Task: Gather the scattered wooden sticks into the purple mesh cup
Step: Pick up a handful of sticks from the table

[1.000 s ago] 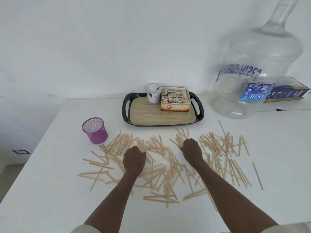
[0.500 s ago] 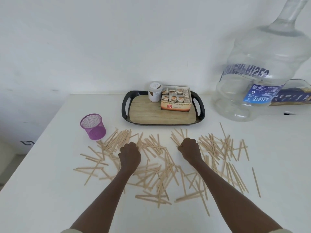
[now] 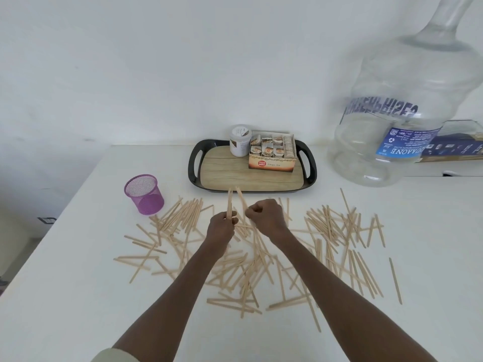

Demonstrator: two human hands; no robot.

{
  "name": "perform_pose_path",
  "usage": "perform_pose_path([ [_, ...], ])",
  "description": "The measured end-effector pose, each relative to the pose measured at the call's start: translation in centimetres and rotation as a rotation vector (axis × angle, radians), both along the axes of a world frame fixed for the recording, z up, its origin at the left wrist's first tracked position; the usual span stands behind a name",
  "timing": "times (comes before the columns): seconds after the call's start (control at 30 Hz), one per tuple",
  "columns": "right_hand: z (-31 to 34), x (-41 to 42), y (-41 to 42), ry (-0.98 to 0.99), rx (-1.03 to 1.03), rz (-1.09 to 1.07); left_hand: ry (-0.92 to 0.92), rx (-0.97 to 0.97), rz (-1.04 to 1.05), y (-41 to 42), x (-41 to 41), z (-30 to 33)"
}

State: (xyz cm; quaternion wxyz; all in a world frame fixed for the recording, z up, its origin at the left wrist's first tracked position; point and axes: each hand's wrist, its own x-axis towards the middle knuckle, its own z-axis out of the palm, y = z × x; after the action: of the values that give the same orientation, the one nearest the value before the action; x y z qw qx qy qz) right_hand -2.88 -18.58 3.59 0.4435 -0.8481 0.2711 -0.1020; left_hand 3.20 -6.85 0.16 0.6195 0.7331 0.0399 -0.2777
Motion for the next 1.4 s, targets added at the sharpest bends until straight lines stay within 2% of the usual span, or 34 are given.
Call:
perform_pose_path([
  [0.1,0.5,0.5,1.7,-0.016,0.083,-0.022,0.15,-0.163,0.068,-1.5,-0.9,1.0],
  [0.23,0.9,0.6,2.7,-0.032,0.089,-0.088,0.295,-0.414,0.135,-2.6,-1.6,1.9],
  [0.5,1.1,-0.4,2.7,-0.02,-0.079,0.006,0.267,-0.388,0.048,-2.8,-1.4,2.6],
  [0.63,1.1,-0.6,1.9,-0.106,-0.071,0.148,0.18,-0.335,0.112,-2.9,-0.9,2.8],
  [0.67,0.9,-0.6,1.7,-0.146,-0.015,0.1,0.133,-0.301,0.137,-2.9,-0.7,2.9],
  [0.73,0.3,-0.8,1.4,-0.195,0.205,-0.147,0.034,-0.268,0.175,-2.8,-0.2,3.1],
  [0.8,-0.4,-0.9,1.3,-0.167,0.596,-0.344,-0.047,-0.302,0.182,-3.0,-0.3,3.5],
  [0.9,-1.0,-1.0,1.1,-0.152,1.249,-0.353,-0.22,-0.296,0.163,-3.6,-1.5,4.5],
  [0.97,-0.7,-1.1,1.3,-0.212,1.508,-0.292,-0.358,-0.268,0.145,-4.0,-2.4,5.1],
  [1.1,0.7,-0.6,1.5,-0.351,1.728,-0.147,-0.524,-0.276,0.092,-4.3,-3.7,6.0],
  [1.27,2.2,0.4,1.8,-0.372,1.713,-0.128,-0.388,-0.314,0.181,-4.3,-3.4,7.3],
  [1.4,2.2,0.4,1.8,-0.371,1.7,-0.144,-0.392,-0.344,0.221,-4.4,-3.0,8.2],
])
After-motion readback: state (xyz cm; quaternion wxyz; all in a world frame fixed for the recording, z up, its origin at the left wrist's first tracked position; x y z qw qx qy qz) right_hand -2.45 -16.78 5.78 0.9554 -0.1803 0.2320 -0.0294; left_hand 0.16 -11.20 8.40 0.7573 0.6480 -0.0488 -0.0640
